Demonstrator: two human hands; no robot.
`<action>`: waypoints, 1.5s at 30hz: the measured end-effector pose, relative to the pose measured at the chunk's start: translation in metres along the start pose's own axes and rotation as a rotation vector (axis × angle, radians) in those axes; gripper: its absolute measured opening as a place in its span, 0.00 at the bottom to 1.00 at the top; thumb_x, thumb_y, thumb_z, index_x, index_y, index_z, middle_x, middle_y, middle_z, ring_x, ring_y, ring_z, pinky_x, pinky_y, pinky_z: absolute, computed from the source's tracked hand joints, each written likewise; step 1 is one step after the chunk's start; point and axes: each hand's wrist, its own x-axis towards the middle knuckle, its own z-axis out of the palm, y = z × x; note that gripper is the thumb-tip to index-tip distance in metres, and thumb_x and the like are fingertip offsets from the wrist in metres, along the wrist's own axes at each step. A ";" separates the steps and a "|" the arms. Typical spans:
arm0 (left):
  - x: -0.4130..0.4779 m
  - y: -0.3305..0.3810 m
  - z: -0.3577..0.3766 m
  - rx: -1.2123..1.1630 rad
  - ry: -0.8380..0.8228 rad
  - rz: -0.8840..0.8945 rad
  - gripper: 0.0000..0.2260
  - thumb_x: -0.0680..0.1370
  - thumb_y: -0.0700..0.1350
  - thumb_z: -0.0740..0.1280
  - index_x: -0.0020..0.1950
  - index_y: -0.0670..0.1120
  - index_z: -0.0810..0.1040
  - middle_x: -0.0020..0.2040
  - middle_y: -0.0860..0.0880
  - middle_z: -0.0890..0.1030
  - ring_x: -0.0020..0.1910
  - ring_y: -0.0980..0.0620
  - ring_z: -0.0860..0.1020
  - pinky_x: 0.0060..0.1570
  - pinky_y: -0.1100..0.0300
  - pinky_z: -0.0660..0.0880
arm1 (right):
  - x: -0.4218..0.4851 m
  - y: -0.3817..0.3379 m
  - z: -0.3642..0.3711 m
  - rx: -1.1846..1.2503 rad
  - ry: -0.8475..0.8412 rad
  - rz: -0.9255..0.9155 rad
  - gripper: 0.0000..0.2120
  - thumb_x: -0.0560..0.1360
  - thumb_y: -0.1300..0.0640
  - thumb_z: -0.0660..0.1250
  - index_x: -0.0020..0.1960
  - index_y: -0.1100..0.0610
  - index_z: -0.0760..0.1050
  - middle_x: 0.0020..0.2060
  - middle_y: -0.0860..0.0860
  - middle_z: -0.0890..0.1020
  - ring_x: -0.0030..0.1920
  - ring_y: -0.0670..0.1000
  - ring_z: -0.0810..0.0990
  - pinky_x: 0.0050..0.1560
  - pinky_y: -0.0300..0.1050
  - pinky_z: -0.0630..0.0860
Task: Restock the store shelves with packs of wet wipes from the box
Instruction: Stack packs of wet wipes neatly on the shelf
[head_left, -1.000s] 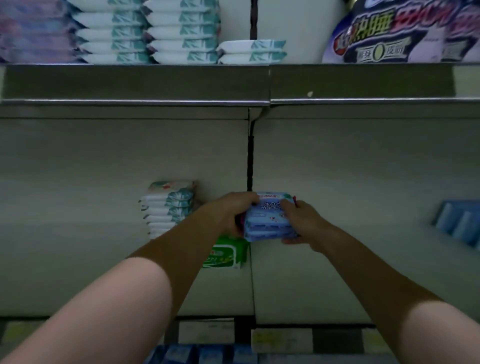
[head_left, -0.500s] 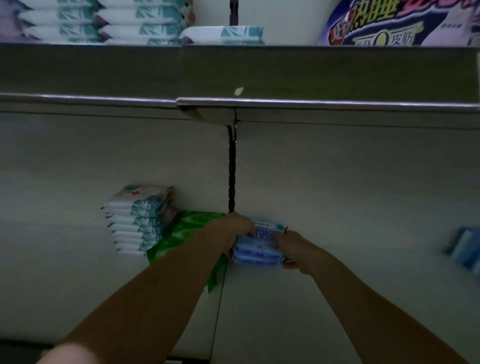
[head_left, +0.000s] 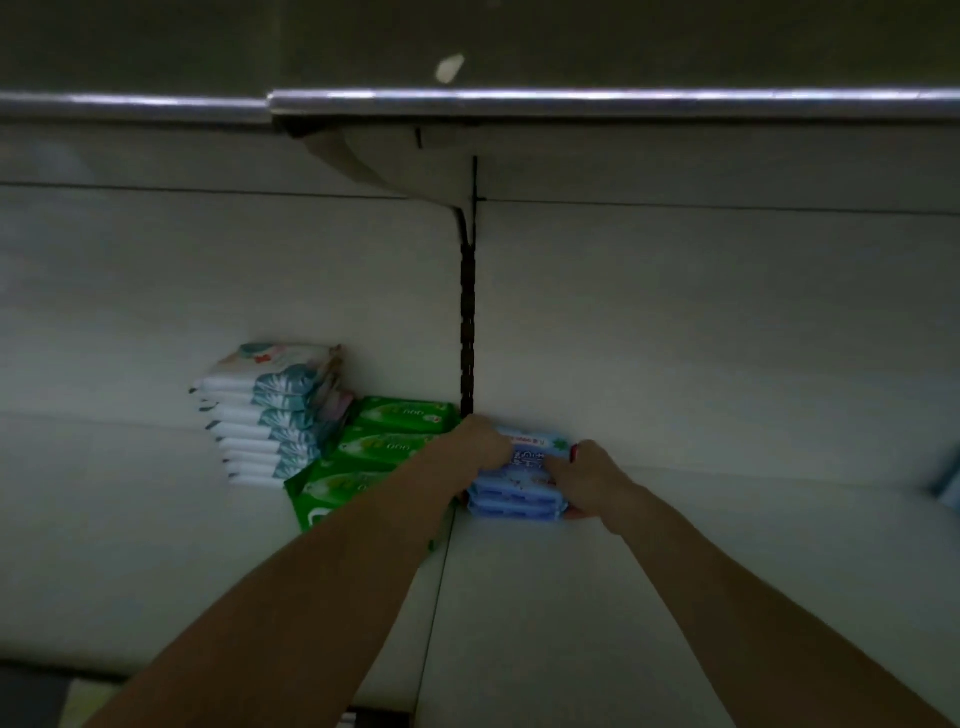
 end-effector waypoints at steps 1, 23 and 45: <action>0.004 0.000 0.001 0.009 -0.025 0.007 0.09 0.80 0.38 0.62 0.40 0.42 0.69 0.38 0.44 0.71 0.37 0.49 0.72 0.43 0.55 0.74 | -0.004 -0.002 -0.004 0.022 -0.014 -0.002 0.23 0.78 0.55 0.65 0.68 0.64 0.65 0.50 0.57 0.77 0.42 0.53 0.79 0.39 0.46 0.80; -0.031 -0.010 0.022 1.188 0.223 0.271 0.30 0.80 0.44 0.63 0.77 0.42 0.51 0.72 0.38 0.62 0.65 0.42 0.71 0.56 0.53 0.72 | -0.007 0.010 -0.010 -0.573 -0.150 -0.294 0.35 0.71 0.60 0.72 0.73 0.54 0.59 0.63 0.56 0.74 0.58 0.57 0.76 0.51 0.43 0.73; -0.006 -0.004 -0.022 1.305 0.082 0.502 0.23 0.76 0.50 0.67 0.70 0.51 0.67 0.59 0.48 0.76 0.58 0.46 0.74 0.61 0.50 0.65 | -0.013 0.000 -0.011 -0.574 -0.109 -0.264 0.29 0.79 0.55 0.64 0.77 0.53 0.57 0.71 0.57 0.67 0.67 0.57 0.71 0.65 0.47 0.69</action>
